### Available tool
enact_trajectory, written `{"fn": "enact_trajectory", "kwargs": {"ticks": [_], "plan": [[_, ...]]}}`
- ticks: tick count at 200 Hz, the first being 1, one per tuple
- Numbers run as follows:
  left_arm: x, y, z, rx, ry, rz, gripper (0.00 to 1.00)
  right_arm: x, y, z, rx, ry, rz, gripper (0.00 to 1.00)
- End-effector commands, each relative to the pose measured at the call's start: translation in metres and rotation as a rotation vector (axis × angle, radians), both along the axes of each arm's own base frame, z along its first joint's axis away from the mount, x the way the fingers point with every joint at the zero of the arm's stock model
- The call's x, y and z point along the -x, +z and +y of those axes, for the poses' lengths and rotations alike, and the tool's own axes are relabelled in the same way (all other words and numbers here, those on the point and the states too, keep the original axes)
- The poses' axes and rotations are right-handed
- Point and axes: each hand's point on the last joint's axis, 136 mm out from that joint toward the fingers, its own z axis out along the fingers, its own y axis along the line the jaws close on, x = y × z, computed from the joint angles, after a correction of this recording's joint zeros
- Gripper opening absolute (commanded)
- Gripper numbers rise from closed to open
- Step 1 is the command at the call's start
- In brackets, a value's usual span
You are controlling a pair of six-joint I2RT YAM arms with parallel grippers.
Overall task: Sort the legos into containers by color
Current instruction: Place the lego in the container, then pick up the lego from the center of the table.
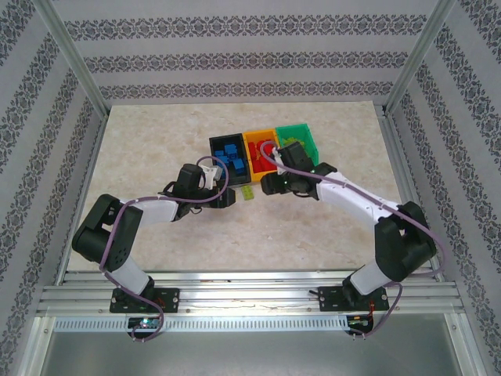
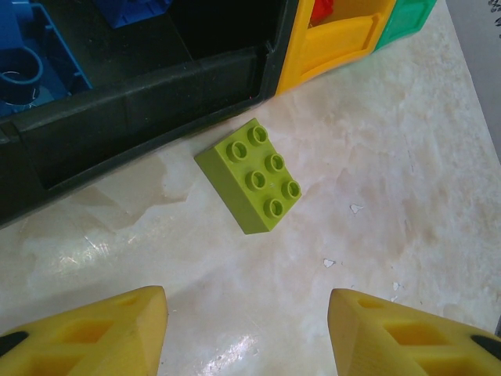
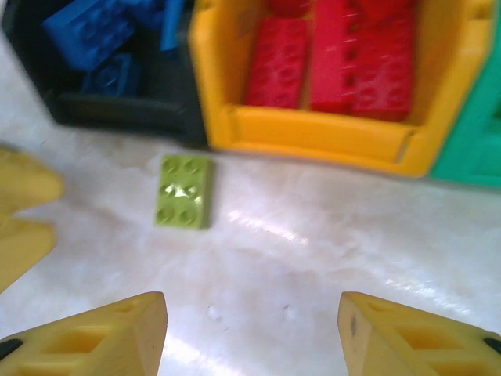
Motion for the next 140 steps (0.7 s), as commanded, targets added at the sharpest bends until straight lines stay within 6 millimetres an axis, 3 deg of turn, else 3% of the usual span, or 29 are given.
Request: {"fn": "enact_trajectory", "kwargs": {"ticks": [1, 39, 75, 140], "plan": [[-0.006, 0.008, 0.001, 0.032, 0.009, -0.02, 0.57, 0.02, -0.006, 0.013, 0.005, 0.067, 0.024, 0.6], [-0.007, 0.007, 0.007, 0.005, 0.035, -0.023, 0.57, 0.027, -0.038, 0.042, 0.05, 0.111, 0.07, 0.6], [-0.01, 0.003, 0.025, -0.053, 0.1, -0.025, 0.57, 0.013, -0.057, 0.057, 0.11, 0.087, 0.089, 0.59], [-0.01, 0.008, 0.029, -0.048, 0.108, -0.037, 0.57, -0.011, -0.083, 0.068, 0.203, 0.069, 0.128, 0.59]]}}
